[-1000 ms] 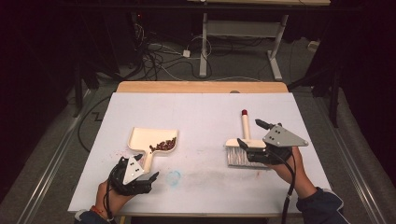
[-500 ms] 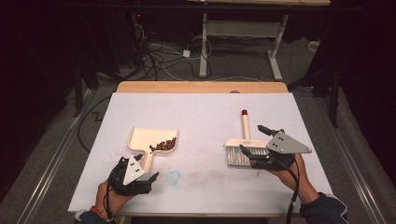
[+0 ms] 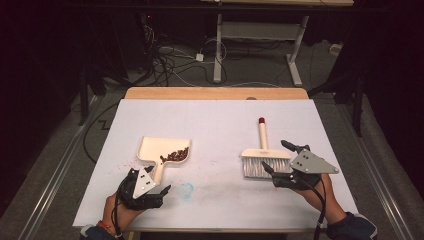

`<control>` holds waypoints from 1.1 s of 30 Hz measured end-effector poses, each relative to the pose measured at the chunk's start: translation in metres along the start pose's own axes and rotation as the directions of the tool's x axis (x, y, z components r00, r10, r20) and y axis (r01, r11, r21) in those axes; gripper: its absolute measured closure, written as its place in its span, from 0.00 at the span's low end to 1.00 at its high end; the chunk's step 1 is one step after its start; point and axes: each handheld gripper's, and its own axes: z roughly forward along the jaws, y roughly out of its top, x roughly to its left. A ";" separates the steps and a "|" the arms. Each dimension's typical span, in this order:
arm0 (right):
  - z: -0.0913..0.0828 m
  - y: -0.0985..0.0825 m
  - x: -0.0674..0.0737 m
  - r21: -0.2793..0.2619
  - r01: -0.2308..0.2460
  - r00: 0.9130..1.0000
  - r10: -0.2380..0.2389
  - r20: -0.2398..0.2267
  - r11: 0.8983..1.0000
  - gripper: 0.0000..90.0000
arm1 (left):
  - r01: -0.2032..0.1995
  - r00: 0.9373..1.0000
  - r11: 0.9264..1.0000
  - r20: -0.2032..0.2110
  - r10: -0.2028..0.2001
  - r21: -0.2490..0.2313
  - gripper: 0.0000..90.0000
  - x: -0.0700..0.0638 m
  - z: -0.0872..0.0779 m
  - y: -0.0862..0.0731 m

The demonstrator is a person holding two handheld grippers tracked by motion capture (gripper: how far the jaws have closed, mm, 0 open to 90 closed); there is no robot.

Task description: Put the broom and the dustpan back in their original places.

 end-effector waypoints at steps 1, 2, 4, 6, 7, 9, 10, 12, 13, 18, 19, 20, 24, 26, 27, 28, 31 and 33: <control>-0.001 -0.002 0.000 0.000 -0.002 1.000 0.002 -0.004 1.000 0.19 | 0.001 1.000 1.000 0.001 -0.001 0.000 0.20 0.000 0.000 0.000; -0.002 -0.003 0.000 0.000 0.000 1.000 0.000 -0.005 1.000 0.19 | 0.000 1.000 1.000 0.001 0.000 0.001 0.20 0.000 0.000 0.000; -0.003 -0.007 0.001 0.006 0.006 1.000 -0.006 0.003 1.000 0.19 | -0.002 1.000 1.000 0.001 0.002 0.002 0.20 0.000 0.000 0.000; -0.004 -0.011 0.002 0.015 0.005 1.000 -0.005 -0.001 1.000 0.18 | 0.003 1.000 1.000 0.008 -0.003 0.008 0.21 -0.001 0.000 0.000; -0.004 -0.013 0.002 0.016 0.007 1.000 -0.007 -0.002 1.000 0.18 | 0.002 1.000 1.000 0.007 -0.002 0.007 0.21 -0.001 0.000 0.000; -0.004 -0.016 0.004 0.022 0.015 1.000 -0.015 -0.005 1.000 0.18 | 0.004 1.000 1.000 0.008 -0.004 0.008 0.20 -0.001 0.000 0.000; -0.005 -0.018 0.004 0.022 0.014 1.000 -0.014 -0.007 1.000 0.18 | 0.004 1.000 1.000 0.007 -0.004 0.007 0.21 -0.002 0.001 0.000; -0.005 -0.021 0.005 0.026 0.006 1.000 -0.006 -0.012 1.000 0.18 | 0.005 1.000 1.000 0.008 -0.005 0.006 0.20 -0.001 0.001 0.000; -0.005 -0.023 0.005 0.025 0.005 1.000 -0.004 -0.014 1.000 0.18 | 0.003 1.000 1.000 0.007 -0.003 0.007 0.21 -0.002 0.001 0.000; -0.007 -0.033 0.005 0.040 -0.009 1.000 0.009 0.002 0.999 0.18 | 0.002 1.000 1.000 0.007 -0.002 0.008 0.20 -0.001 0.002 0.001; -0.008 -0.035 0.006 0.037 -0.012 1.000 0.012 0.000 0.999 0.18 | 0.004 1.000 1.000 0.008 -0.004 0.007 0.20 -0.001 0.002 0.000; -0.009 -0.038 0.006 0.037 -0.012 1.000 0.012 0.003 0.999 0.18 | 0.003 1.000 1.000 0.008 -0.003 0.008 0.21 -0.001 0.002 0.000; -0.009 -0.047 0.008 0.052 -0.014 1.000 0.014 -0.001 0.999 0.18 | 0.009 1.000 1.000 0.006 -0.010 0.006 0.20 0.000 0.001 0.000; -0.009 -0.052 0.008 0.061 -0.017 1.000 0.017 0.002 0.998 0.18 | 0.014 1.000 1.000 0.005 -0.014 0.004 0.20 0.000 0.001 -0.001; -0.010 -0.054 0.008 0.063 -0.016 1.000 0.015 0.002 0.998 0.18 | 0.014 1.000 1.000 0.005 -0.014 0.003 0.20 0.000 0.001 -0.001; -0.010 -0.057 0.008 0.063 -0.012 1.000 0.012 0.006 0.998 0.18 | 0.015 1.000 1.000 0.004 -0.015 0.003 0.20 0.000 0.001 -0.001; -0.013 -0.062 0.007 0.067 -0.012 1.000 0.011 0.017 0.998 0.18 | 0.013 1.000 1.000 0.004 -0.013 0.000 0.20 0.000 0.001 -0.001; -0.017 -0.067 0.007 0.073 -0.010 1.000 0.009 0.019 0.997 0.18 | 0.013 1.000 1.000 0.008 -0.013 -0.003 0.20 0.000 0.001 -0.001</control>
